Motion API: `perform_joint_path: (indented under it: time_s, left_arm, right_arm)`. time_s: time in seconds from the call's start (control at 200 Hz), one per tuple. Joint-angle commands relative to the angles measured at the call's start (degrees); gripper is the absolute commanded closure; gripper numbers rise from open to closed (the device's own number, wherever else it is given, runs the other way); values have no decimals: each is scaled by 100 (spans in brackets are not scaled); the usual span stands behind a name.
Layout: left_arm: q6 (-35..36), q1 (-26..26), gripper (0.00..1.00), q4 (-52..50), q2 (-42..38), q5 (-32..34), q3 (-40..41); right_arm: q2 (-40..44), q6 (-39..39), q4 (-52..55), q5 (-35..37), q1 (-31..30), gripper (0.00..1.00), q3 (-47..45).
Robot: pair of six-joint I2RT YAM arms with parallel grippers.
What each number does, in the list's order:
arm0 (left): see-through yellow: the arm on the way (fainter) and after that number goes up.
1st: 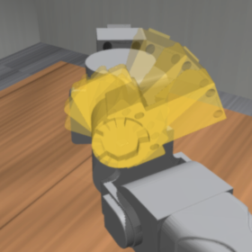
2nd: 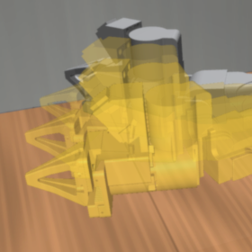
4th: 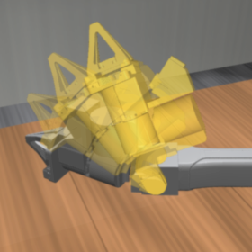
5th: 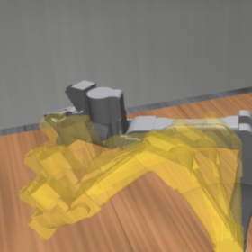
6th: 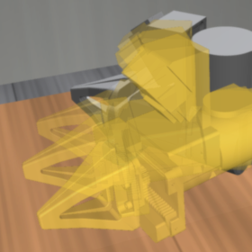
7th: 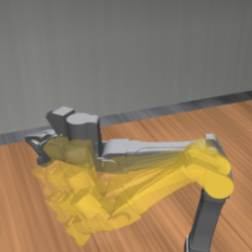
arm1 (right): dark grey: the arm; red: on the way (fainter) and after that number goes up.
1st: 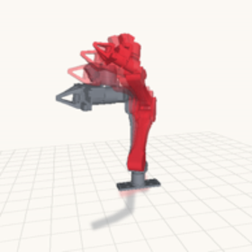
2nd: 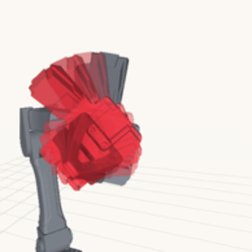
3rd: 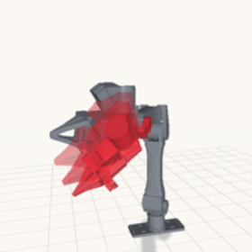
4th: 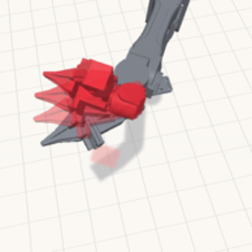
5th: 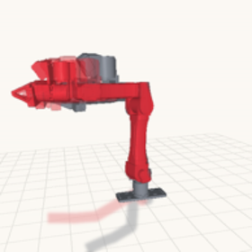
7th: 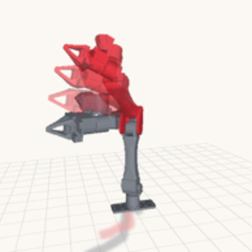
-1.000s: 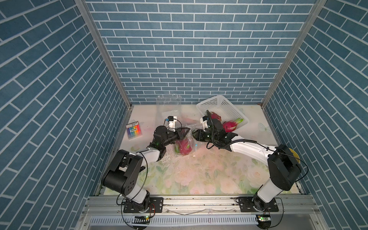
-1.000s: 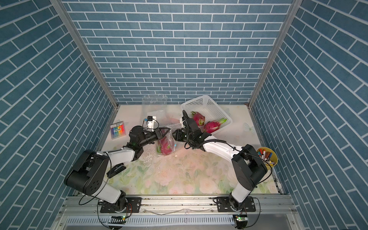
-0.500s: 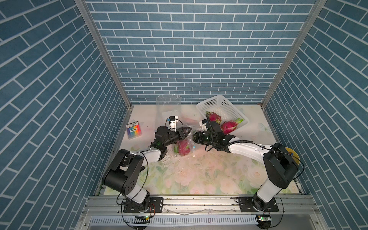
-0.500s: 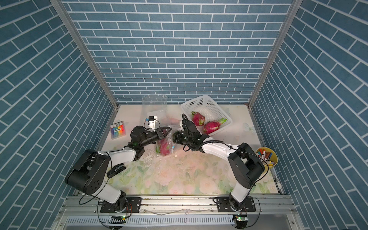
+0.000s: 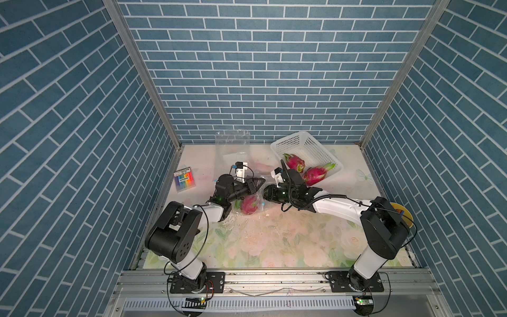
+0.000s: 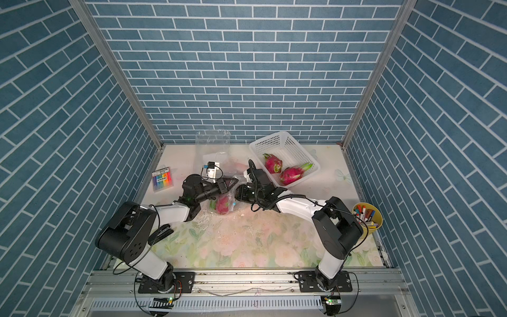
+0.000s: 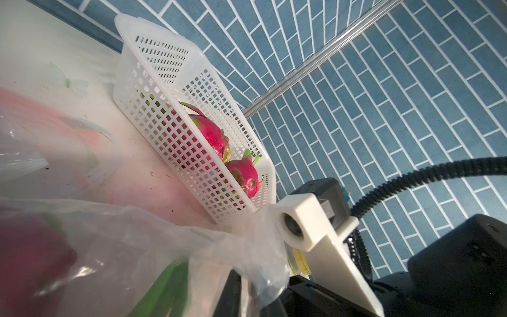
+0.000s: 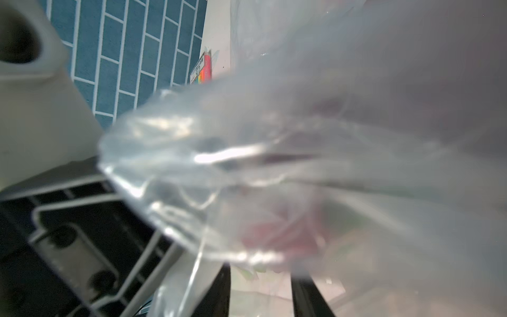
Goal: Open the zip-top bag and take out the dragon fruit
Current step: Pick up the dragon fruit from the zipper food storage bag.
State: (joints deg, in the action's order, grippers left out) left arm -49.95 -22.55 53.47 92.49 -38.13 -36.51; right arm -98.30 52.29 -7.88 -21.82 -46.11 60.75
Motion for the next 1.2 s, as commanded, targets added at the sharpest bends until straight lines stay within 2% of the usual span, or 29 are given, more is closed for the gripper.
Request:
perform_joint_path:
  time_s: [0.0, 0.105, 0.19, 0.325, 0.45, 0.695, 0.915, 1.07, 1.15, 1.195]
  left_arm:
    - [32, -34, 87, 9, -201, -197, -102]
    - [41, -32, 88, -80, -304, -262, -50]
    - [72, -35, 88, -155, -387, -251, 11]
    - [91, -37, 88, -193, -431, -230, 39]
    - [74, -37, 88, -182, -443, -180, 41]
    - [111, -125, 87, -127, -184, -73, -12]
    - [-183, -208, 90, 430, 280, -208, 65]
    - [-287, -211, 93, 561, 266, -283, 139]
    - [-261, -213, 93, 517, 181, -283, 153]
    - [-246, -213, 93, 483, 154, -278, 149]
  right_arm:
    - [-232, 247, -139, 256, 101, 63, 255]
    - [-241, 232, 325, 993, 196, 59, 349]
    - [-331, 253, 560, 1255, 232, 55, 480]
    - [-551, 455, 531, 1162, 256, 49, 561]
    - [-758, 752, 299, 863, 253, 48, 572]
    - [-871, 1065, -179, 345, 226, 55, 387]
    - [-1155, 1107, -160, 281, 216, 52, 665]
    - [-1384, 1099, -429, 284, 233, 52, 903]
    - [-1395, 1039, -539, 318, 240, 55, 921]
    - [-1393, 1015, -693, 287, 251, 61, 888]
